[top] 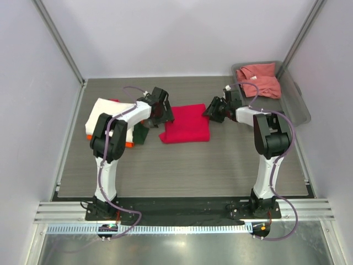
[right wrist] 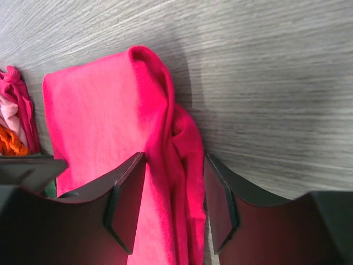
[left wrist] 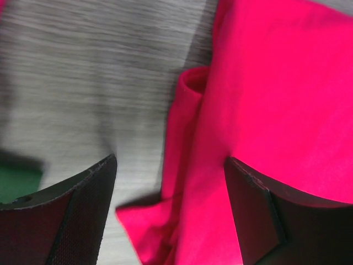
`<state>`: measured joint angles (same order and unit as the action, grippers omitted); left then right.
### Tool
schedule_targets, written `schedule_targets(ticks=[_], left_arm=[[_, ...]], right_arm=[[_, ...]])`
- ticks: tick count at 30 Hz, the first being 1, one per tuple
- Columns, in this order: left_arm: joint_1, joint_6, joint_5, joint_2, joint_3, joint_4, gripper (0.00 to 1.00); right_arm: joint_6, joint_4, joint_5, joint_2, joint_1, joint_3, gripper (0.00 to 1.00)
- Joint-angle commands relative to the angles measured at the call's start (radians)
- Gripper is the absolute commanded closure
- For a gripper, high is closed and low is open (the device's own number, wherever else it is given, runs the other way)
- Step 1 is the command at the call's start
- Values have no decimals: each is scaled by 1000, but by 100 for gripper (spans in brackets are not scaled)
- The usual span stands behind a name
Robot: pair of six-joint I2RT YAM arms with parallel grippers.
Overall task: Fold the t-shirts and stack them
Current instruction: Neatly place the folded tshirt to the corner
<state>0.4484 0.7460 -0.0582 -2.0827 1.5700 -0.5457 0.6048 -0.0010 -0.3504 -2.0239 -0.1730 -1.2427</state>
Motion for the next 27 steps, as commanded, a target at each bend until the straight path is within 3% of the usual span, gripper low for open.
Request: schedule_targets(ticks=[1,8,19,22,23,27], left_arm=[[-5,55,55,-17,-1,118,21],[-10,82,54,-54,-10,145,31],[-27,119,95,-71,-50,220,70],[-25,115,100,-99,-21,227,86],[-25,110,94,-109,-13,225,97],[-22,79,39,-111,8,221,100]], right_arm=[[-7,-34,54,-47,-5,-21,48],[-13,-39,79,-64,-10,-32,56],[-19,-25,64,-88,-33,-55,73],[-19,-27,57,-104,-49,-83,83],[-26,-30,45,-110,-56,-95,96],[-56,-85,83,-111,-95,-152,99]])
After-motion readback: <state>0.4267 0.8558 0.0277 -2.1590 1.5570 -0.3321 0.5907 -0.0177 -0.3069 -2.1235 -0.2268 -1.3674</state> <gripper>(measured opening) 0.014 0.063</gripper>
